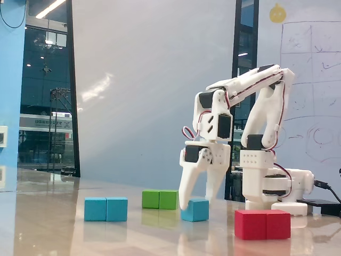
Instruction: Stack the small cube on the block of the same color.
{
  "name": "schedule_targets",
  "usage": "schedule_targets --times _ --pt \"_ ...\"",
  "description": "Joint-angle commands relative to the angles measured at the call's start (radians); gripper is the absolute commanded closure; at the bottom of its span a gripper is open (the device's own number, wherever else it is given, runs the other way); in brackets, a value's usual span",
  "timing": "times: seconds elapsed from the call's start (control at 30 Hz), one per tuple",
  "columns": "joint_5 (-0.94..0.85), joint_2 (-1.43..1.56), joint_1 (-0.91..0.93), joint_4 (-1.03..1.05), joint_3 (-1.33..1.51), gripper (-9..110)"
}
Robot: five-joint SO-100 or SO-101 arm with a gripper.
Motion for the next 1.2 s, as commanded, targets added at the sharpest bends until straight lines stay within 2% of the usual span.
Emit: schedule_targets --times 0.0,0.27,0.63,0.77,1.0,1.17 --pt "0.003 0.003 0.021 -0.017 -0.003 79" --pt "-0.008 0.005 0.018 -0.017 -0.005 94" --pt "-0.012 0.021 0.012 -0.002 -0.046 91" --pt "-0.014 0.017 0.02 0.044 -0.181 91" --pt "-0.14 -0.005 0.023 0.301 -0.514 91" --pt "-0.164 -0.114 0.026 0.405 -0.747 91"
